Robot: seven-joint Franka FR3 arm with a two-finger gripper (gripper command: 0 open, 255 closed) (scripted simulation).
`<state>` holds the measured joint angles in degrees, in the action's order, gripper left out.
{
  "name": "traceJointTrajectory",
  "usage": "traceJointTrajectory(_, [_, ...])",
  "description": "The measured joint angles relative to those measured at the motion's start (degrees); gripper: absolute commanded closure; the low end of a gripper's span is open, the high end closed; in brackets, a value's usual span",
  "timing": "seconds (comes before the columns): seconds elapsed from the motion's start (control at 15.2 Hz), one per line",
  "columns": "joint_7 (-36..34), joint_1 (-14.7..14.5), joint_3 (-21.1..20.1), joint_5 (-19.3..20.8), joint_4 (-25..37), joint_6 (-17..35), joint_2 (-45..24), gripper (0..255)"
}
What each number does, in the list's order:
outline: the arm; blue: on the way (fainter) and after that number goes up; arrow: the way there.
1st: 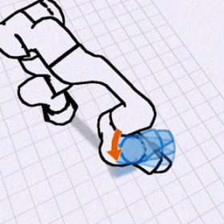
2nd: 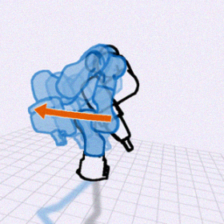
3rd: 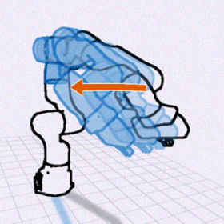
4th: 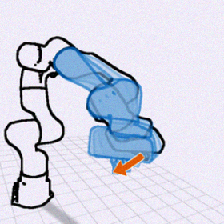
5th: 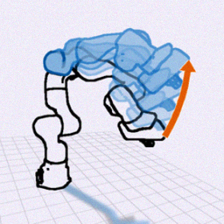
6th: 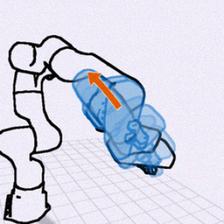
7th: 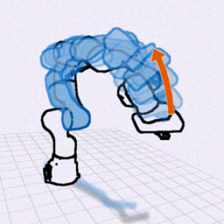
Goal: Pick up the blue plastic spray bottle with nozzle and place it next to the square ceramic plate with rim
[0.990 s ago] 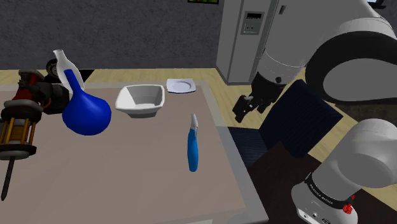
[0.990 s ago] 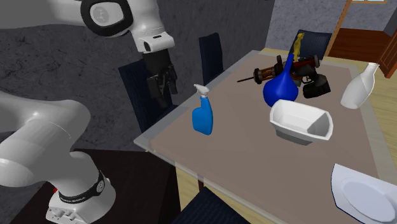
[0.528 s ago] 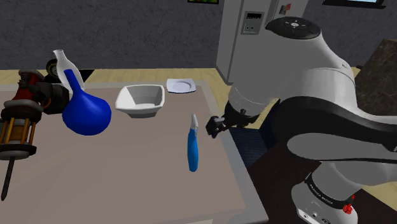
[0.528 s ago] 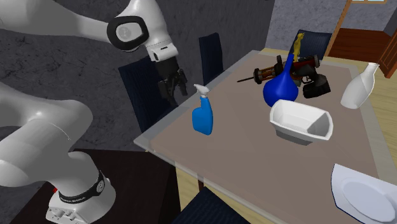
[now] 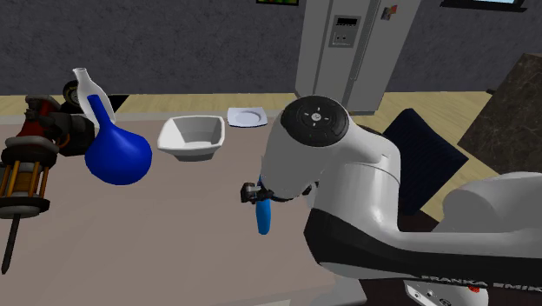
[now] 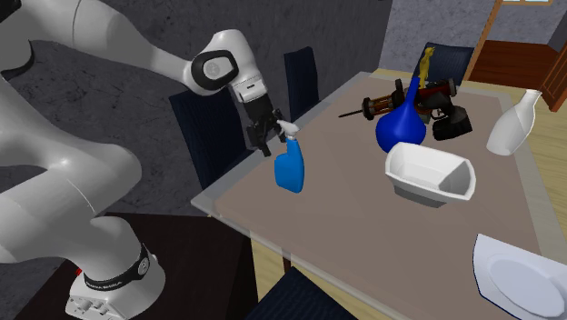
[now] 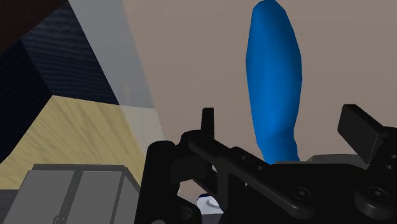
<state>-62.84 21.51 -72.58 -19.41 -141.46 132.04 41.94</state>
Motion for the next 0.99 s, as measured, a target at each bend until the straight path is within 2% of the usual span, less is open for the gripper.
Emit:
traceJointTrajectory(0.13, [-1.88, 3.32, -3.68, 0.08, 1.09, 1.47, -0.60, 0])
traceJointTrajectory(0.46, [-2.71, 8.26, -9.10, -0.24, 0.61, 5.73, -2.03, 0])
traceJointTrajectory(0.59, [-2.56, 9.29, -9.94, -0.27, 0.38, 6.70, -2.36, 0])
traceJointTrajectory(0.92, [-2.54, 9.60, -10.23, -0.29, 0.31, 7.01, -2.45, 0])
traceJointTrajectory(0.99, [-2.54, 9.60, -10.23, -0.29, 0.31, 7.01, -2.45, 255])
